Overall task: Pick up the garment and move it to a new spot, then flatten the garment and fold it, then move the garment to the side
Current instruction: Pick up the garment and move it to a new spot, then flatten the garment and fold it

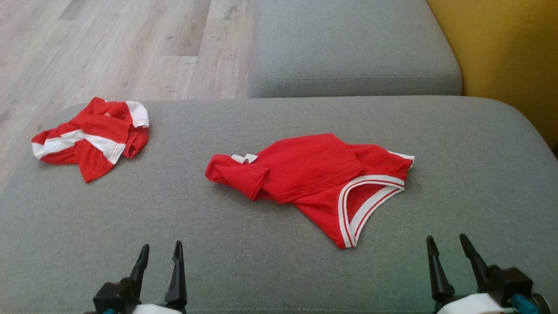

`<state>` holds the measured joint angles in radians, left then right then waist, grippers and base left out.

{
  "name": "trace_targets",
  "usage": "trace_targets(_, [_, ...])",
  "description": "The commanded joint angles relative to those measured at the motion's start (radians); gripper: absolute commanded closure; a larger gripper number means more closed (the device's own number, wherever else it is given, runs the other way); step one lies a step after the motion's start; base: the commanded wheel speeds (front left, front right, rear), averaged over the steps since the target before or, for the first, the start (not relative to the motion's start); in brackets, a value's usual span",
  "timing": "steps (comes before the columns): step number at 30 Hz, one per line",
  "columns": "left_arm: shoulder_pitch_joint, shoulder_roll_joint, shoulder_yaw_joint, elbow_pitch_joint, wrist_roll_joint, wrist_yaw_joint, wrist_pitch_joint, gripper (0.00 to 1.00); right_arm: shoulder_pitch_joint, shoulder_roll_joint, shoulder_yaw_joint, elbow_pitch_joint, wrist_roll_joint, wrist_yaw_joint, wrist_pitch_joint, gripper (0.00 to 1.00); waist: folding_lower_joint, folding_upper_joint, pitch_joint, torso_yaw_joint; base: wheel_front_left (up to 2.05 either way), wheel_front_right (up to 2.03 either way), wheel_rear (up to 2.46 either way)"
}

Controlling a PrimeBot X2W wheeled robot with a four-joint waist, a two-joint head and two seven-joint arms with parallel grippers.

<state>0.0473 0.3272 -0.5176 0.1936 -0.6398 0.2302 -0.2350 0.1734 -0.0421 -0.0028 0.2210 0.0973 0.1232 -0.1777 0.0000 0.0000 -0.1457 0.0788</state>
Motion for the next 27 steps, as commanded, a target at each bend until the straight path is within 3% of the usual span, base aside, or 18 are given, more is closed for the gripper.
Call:
trace_targets(1, [-0.047,0.014,0.034,-0.033,0.006,0.009,-0.001,0.00,-0.061,-0.008,0.021,-0.024,0.007,0.008,-0.015,0.00,0.0000,0.0000,0.001,0.000,0.00,0.00,0.00])
trace_targets(18, [-0.056,0.029,0.026,-0.047,0.009,0.024,0.018,0.00,-0.072,-0.008,0.003,-0.006,0.002,0.008,-0.016,0.00,0.0000,0.0000,0.014,0.014,0.00,0.00,0.00])
trace_targets(27, [-0.083,0.033,0.006,-0.073,0.029,0.026,0.026,0.00,-0.155,-0.008,0.029,-0.006,-0.014,0.008,0.004,0.00,0.0000,0.0000,0.065,0.055,0.00,0.00,0.00])
